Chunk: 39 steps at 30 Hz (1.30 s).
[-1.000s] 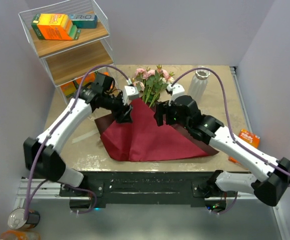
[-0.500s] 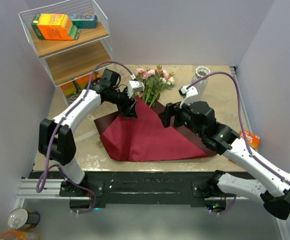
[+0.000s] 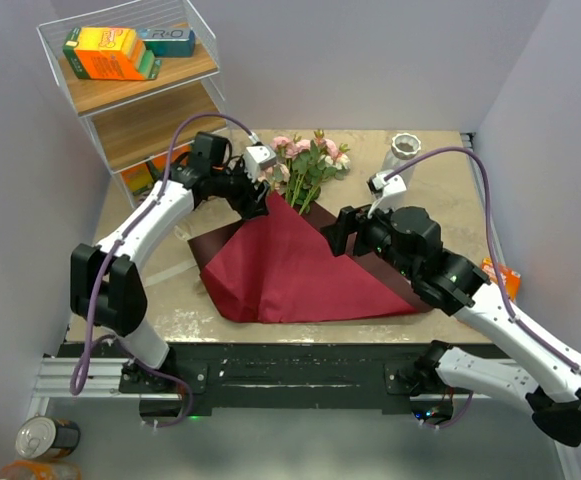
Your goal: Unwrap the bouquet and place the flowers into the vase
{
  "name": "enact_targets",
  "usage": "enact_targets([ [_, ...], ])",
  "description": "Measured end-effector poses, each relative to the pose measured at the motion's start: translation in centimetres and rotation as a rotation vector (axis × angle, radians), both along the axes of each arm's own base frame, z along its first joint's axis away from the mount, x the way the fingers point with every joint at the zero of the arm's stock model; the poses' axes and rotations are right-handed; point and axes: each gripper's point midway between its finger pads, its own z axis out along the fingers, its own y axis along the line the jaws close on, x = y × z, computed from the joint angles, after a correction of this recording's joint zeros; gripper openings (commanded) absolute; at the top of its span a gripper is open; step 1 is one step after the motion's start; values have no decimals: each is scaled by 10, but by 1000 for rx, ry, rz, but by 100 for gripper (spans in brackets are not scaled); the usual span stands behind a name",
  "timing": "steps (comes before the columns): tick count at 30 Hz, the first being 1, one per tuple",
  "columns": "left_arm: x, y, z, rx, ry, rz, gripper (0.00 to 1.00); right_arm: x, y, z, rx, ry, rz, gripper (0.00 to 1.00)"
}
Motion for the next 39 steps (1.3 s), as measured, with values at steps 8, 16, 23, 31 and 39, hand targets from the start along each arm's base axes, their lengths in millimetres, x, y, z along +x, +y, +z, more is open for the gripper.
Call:
enact_targets([
  [8, -1, 2, -59, 47, 174, -7, 37, -5, -5, 7, 17, -15, -1, 80],
  [16, -19, -7, -56, 12, 250, -115, 0, -8, -7, 12, 37, -21, -3, 80],
  [23, -40, -11, -46, -19, 279, -209, 0, -8, -7, 11, 37, -16, -5, 80],
  [31, -129, -26, 11, -45, 163, -538, 8, -10, -11, 6, 15, 1, -12, 80],
  [39, -246, -14, 26, -22, 80, -823, 23, -9, -10, 6, 12, 7, -8, 79],
])
